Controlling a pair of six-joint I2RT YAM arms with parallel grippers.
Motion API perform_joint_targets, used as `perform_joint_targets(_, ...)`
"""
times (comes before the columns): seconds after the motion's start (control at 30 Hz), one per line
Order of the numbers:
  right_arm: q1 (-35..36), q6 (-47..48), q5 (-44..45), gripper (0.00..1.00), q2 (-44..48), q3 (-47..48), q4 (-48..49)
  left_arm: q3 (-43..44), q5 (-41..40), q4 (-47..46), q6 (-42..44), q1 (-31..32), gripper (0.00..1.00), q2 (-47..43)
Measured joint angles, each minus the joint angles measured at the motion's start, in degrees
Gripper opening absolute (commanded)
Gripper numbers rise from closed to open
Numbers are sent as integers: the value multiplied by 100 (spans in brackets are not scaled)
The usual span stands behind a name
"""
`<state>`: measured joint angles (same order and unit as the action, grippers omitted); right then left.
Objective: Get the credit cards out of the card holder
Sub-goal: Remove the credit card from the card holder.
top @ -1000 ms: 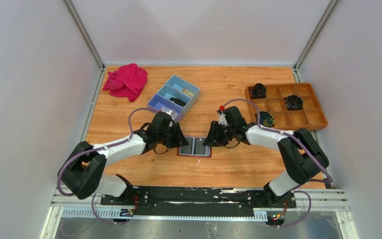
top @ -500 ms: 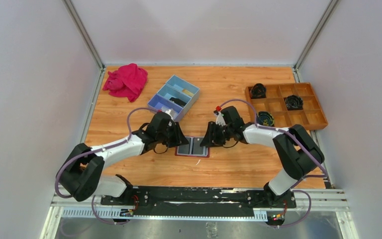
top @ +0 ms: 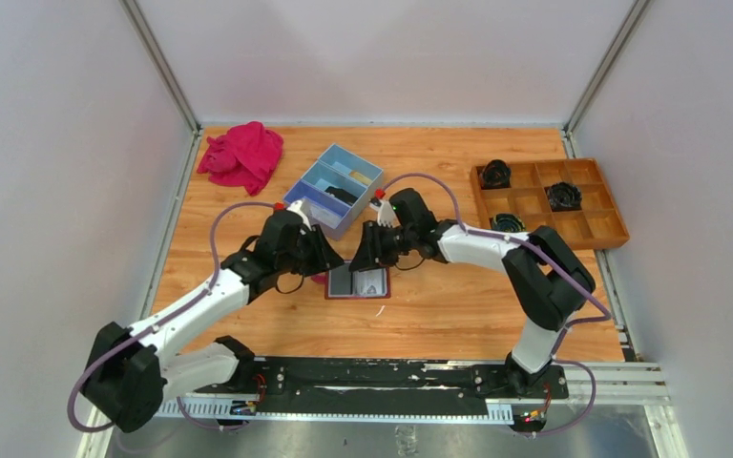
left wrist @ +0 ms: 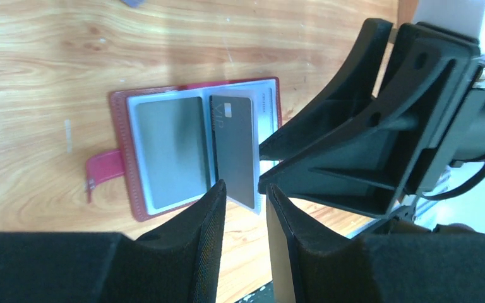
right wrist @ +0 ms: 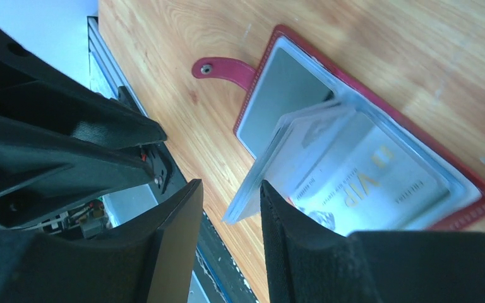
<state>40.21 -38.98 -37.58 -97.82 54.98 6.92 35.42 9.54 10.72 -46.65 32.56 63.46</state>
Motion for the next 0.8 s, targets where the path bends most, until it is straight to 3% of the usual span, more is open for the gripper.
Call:
perform_joint_targets(0.37, 155, -90, -428, 43, -723, 424, 201, 26, -669, 835, 63, -238, 34, -1029)
perform_joint_targets(0.67, 107, 9, -116, 42, -369, 339, 28, 20, -190, 431, 28, -238, 34, -420)
perform_joint_targets(0.8, -24, 2, 59, 37, -131, 107, -37, -48, 146, 37, -28, -238, 32, 87)
